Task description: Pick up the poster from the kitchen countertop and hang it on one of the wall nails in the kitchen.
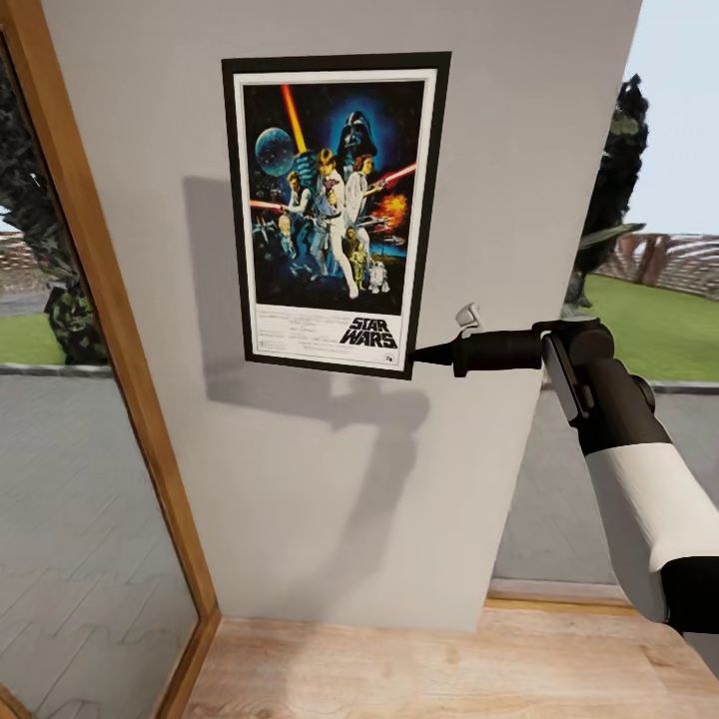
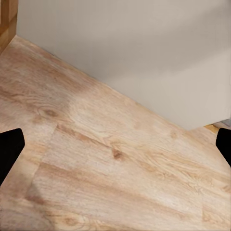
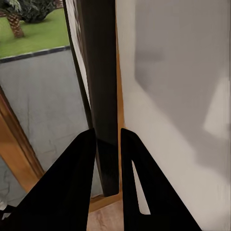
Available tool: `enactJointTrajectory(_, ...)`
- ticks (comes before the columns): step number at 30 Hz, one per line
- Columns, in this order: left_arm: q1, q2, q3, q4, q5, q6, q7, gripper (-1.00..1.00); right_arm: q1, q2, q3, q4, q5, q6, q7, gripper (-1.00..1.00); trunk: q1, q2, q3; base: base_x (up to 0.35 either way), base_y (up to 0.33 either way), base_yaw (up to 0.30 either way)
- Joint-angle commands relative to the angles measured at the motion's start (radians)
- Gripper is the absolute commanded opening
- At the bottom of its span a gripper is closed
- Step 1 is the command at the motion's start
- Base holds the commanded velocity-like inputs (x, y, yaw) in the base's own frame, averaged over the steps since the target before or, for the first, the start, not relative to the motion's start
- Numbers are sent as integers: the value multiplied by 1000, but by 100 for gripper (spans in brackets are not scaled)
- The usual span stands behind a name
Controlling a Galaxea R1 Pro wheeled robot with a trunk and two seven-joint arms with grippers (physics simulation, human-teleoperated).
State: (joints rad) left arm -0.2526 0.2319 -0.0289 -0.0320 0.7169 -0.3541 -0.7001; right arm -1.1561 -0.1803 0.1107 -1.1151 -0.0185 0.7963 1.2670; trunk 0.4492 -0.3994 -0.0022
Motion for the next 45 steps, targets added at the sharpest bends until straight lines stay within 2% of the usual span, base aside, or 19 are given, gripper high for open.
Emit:
enactJointTrajectory(1, 0, 1, -3, 1, 3, -5, -3, 100, 0, -1, 1, 0, -3, 9, 2, -100, 1, -1, 0, 215, 0, 0)
enactJointTrajectory(32, 0, 3, -3, 1, 3, -5, -3, 100, 0, -1, 1, 0, -3, 6, 2, -100, 1, -1, 0, 112, 0, 0)
enactJointTrajectory(45, 0, 3, -3, 1, 3, -5, -3, 100, 0, -1, 1, 0, -3, 6, 2, -100, 1, -1, 0, 16, 0, 0)
